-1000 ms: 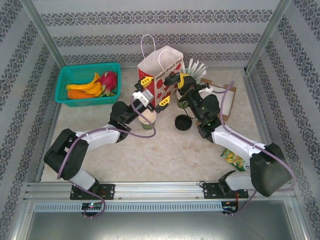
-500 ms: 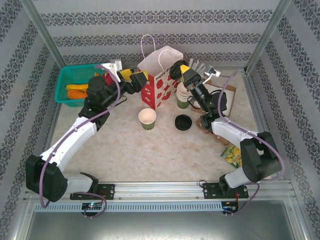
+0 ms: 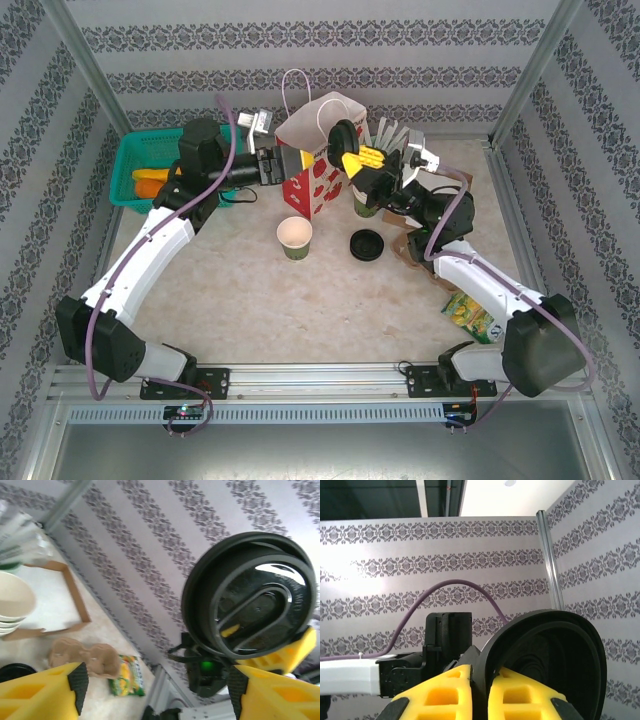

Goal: Pack the takeout coffee

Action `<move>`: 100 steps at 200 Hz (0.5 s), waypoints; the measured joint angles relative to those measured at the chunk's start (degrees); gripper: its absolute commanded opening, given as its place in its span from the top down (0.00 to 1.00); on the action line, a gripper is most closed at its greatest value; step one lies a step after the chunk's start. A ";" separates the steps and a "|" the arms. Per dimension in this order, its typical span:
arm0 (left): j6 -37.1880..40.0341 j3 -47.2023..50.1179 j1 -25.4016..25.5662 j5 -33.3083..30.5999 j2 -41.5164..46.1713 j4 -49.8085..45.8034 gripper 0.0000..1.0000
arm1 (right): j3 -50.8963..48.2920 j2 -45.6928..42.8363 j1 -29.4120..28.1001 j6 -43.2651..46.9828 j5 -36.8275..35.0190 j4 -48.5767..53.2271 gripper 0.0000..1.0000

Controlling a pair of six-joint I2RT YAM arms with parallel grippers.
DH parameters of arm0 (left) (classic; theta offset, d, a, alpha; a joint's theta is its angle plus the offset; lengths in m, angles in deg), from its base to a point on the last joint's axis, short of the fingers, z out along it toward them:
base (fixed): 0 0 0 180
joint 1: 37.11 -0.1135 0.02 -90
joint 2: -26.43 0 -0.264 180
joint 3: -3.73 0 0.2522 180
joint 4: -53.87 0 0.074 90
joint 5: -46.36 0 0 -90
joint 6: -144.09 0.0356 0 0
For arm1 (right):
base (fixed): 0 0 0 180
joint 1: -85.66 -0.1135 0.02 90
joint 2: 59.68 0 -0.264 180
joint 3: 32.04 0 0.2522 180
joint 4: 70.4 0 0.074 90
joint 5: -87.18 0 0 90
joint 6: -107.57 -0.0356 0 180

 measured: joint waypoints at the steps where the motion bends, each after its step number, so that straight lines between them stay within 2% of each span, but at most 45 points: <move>1: -0.17 0.00 0.00 0.28 0.00 0.24 0.30 | 0.00 0.00 -0.04 0.13 0.00 0.02 1.00; 42: -7.69 -0.02 0.00 6.08 -0.07 7.39 0.41 | 0.00 0.02 -3.76 8.17 -1.86 -0.33 1.00; 68: -11.61 -1.09 -0.31 7.54 -1.07 8.31 0.42 | 0.00 0.57 -5.55 12.94 -4.00 -1.44 1.00; 100: -23.78 -0.90 -1.86 8.79 -4.68 18.12 0.48 | 0.70 1.57 -7.19 18.49 -5.73 -2.43 1.00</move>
